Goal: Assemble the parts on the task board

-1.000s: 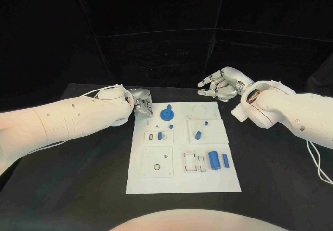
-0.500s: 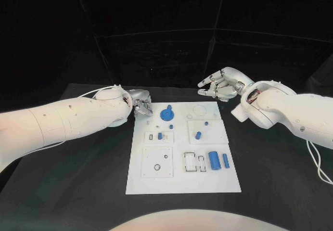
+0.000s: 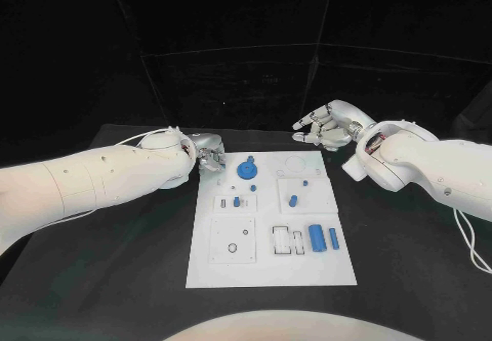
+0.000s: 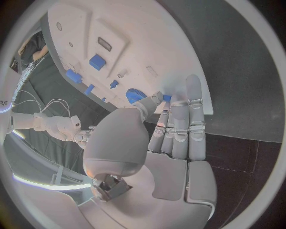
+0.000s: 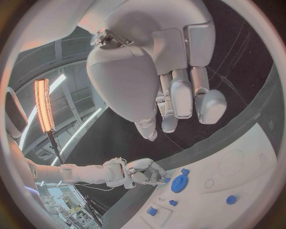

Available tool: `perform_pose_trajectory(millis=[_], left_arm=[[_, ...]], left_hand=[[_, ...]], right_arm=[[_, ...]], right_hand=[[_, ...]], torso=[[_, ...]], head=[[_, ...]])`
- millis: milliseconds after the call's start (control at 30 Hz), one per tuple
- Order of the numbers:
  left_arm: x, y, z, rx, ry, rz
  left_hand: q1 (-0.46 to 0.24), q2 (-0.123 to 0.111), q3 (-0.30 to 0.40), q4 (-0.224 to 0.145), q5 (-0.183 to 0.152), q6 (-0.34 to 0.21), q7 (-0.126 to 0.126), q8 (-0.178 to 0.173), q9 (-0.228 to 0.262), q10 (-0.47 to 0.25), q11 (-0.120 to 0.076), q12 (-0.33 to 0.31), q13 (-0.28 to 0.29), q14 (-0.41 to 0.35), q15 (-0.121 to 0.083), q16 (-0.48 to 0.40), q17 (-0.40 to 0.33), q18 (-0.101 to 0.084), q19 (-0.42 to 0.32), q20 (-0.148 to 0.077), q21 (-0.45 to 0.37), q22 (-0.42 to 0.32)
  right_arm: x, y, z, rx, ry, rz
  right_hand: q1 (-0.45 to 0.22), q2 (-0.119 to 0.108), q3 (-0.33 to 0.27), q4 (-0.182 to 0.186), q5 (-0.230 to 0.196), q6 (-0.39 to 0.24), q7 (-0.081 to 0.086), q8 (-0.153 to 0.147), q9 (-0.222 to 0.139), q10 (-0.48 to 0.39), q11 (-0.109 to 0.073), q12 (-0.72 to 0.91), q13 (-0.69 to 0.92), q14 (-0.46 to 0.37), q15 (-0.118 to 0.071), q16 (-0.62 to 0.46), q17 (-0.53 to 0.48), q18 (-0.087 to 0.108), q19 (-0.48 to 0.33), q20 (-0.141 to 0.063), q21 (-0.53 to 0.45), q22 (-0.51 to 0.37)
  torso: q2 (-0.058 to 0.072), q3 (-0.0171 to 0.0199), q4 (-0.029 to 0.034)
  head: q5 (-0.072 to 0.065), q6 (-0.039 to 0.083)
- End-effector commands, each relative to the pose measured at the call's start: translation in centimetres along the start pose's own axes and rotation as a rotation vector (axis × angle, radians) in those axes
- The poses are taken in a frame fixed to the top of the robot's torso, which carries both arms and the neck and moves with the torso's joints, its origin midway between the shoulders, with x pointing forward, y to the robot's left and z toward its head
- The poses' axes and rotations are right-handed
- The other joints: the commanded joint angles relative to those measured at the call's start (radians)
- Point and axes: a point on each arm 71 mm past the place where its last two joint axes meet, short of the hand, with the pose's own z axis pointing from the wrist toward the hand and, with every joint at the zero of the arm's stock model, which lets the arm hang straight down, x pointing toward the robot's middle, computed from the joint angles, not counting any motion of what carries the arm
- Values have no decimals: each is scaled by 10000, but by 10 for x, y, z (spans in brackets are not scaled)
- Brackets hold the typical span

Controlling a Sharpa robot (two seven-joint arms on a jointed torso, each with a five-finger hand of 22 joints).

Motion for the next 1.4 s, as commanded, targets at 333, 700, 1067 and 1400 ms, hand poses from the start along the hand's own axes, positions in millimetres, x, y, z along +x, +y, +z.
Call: perform_pose_trajectory(millis=[333,700,1067,1400], left_arm=[[3,-2,0,116,83,-44],[4,-4,0,215,171,-27],[3,-4,-1,252,70,-50],[4,-5,-2,376,45,-29]], left_hand=[[-374,-230,1817,1085,30,308,34,35,434,345,-14,-42,-84,41,-15,27,2,83,-32,-24,75,80],[-687,-363,2373,1125,28,361,48,103,453,441,-13,-1,-88,114,-16,122,78,81,-24,-28,101,129],[-686,-605,2506,939,27,342,32,138,460,405,-26,24,-77,86,-32,81,38,87,-30,-42,124,165],[-283,-943,2562,290,26,439,13,263,496,462,-67,90,-64,141,-102,185,126,102,-22,-119,270,309]], right_arm=[[0,2,0,-134,26,-19],[0,2,0,-144,40,-18],[0,2,0,-139,29,-20],[0,2,0,-142,29,-20]], right_hand=[[-58,42,-3,41,36,-45,11,45,-7,-59,30,54,-9,165,-49,-61,15,133,-40,-17,-63,-9],[-58,42,-3,41,36,-45,11,45,-7,-59,30,54,-9,165,-49,-61,15,133,-40,-17,-63,-9],[-58,42,-3,41,36,-45,11,45,-7,-59,30,54,-9,165,-49,-61,15,133,-40,-17,-63,-9],[-63,38,-7,61,84,-51,11,46,-8,-74,29,44,-25,164,-49,-71,11,133,-41,-16,-68,-13]], torso=[[6,-3,-4],[0,-4,-5],[-1,0,-2],[-1,-6,3]], head=[[5,13],[3,30],[-13,37],[3,37]])
